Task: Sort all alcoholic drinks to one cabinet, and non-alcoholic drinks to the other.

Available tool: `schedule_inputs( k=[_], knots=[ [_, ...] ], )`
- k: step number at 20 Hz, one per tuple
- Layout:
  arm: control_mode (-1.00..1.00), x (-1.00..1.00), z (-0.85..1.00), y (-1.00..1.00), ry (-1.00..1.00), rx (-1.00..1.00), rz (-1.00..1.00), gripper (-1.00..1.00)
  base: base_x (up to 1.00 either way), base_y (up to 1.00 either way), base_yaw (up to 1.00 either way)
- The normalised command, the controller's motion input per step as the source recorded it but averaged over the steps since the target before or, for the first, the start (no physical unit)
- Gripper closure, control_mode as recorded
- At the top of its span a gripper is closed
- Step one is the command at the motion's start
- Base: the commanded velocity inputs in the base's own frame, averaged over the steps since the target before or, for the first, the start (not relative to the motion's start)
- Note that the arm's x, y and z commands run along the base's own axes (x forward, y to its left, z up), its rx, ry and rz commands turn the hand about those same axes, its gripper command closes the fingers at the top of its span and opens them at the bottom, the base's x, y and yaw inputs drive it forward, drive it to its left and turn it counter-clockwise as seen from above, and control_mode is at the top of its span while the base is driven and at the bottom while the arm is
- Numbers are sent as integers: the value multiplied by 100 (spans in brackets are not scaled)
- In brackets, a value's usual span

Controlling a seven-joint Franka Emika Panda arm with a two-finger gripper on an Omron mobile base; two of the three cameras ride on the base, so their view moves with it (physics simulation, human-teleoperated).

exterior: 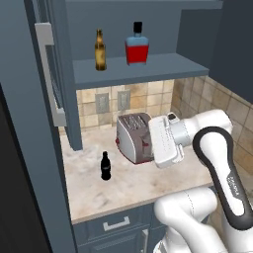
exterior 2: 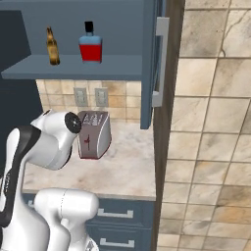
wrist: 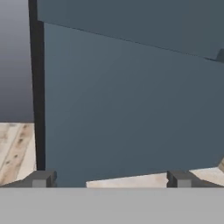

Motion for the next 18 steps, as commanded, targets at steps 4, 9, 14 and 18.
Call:
schedule_inputs(
  k=[4,9,14,18],
  knots=[
    [-100,8,-34,12,0,0,9,-100,0,0,0],
    [-100,22,-34,17,0,0,6,-100,0,0,0],
    [-100,30,-27,11,0,0,1,-100,0,0,0],
    [-100,38,-26,2,0,0,0,-100,0,0,0]
  ],
)
